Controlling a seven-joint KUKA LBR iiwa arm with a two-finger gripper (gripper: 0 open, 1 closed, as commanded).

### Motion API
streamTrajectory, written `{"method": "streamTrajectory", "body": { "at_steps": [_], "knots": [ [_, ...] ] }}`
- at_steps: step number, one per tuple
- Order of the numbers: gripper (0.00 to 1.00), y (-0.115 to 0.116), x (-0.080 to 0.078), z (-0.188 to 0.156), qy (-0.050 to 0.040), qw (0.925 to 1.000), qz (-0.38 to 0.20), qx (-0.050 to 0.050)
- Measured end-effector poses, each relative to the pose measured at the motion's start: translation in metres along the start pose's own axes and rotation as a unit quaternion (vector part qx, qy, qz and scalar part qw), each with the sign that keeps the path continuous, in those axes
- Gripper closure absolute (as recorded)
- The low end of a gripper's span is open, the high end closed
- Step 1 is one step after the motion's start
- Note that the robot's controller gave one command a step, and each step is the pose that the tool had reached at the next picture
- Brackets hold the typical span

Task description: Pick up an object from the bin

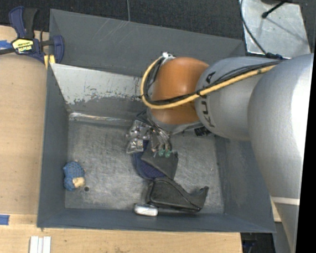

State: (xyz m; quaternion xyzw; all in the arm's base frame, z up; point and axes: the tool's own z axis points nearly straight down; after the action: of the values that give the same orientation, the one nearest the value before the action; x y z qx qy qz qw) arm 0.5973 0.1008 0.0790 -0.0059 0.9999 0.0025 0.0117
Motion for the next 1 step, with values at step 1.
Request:
{"method": "streamTrajectory", "body": {
  "at_steps": [1],
  "knots": [
    [1.0, 0.0018, -0.0238, -0.0785, 0.0066, 0.9896, -0.144, 0.001]
  ]
}}
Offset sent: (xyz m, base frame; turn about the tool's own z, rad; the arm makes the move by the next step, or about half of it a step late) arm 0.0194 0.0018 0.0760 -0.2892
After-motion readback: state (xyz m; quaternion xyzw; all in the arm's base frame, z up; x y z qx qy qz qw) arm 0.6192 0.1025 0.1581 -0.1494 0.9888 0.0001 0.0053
